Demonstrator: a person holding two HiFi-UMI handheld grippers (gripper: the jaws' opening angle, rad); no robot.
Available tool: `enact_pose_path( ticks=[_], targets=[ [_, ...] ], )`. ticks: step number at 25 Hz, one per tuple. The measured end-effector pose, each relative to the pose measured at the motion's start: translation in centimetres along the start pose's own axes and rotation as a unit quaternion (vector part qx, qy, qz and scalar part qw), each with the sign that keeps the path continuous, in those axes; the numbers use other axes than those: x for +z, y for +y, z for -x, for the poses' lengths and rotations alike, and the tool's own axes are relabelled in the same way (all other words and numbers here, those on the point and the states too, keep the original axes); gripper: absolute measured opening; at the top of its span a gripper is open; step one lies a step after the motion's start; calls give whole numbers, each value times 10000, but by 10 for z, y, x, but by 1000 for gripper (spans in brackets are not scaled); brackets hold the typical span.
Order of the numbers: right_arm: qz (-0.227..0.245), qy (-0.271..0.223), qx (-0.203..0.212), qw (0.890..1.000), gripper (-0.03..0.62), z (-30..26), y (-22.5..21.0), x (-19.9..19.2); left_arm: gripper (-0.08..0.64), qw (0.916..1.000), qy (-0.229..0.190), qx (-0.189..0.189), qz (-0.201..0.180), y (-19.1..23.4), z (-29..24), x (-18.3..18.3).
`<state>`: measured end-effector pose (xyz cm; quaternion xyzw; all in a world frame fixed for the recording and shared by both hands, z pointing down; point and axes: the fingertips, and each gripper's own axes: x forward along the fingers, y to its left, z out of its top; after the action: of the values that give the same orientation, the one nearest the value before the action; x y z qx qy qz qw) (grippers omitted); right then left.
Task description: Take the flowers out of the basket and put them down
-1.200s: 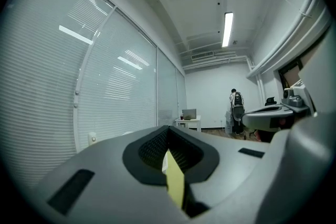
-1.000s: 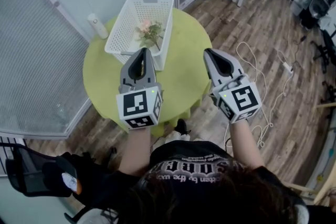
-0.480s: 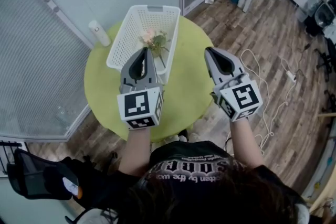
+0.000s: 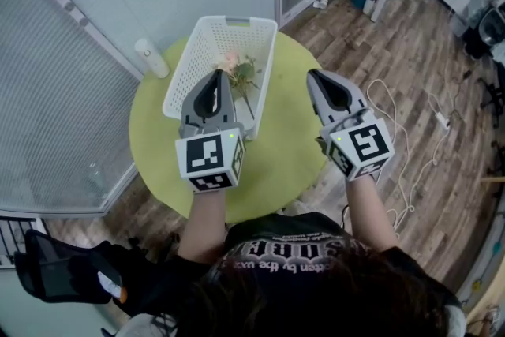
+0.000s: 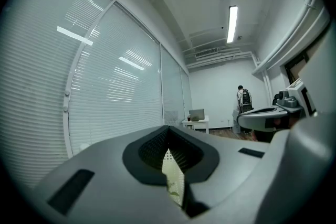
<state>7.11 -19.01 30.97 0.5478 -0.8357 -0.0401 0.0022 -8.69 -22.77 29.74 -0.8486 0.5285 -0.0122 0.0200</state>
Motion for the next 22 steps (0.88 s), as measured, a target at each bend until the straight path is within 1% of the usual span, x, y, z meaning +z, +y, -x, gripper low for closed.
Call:
enact_pose_path(
  ticks=[4, 9, 18, 22],
  targets=[
    [-27, 14, 29, 10000, 31, -8, -5, -1, 3, 9999, 97, 44, -42, 1, -8, -6],
    [-176, 81, 76, 9998, 30, -18, -13, -7, 3, 9997, 212, 129, -45, 2, -17, -16],
    [-261, 105, 443, 9986, 31, -59, -35, -16, 3, 9981, 416, 455, -20, 16, -53, -23],
    [-280, 137, 606, 9977, 31, -74, -43, -20, 3, 9965, 582, 596, 36, 23, -66, -33]
  ],
)
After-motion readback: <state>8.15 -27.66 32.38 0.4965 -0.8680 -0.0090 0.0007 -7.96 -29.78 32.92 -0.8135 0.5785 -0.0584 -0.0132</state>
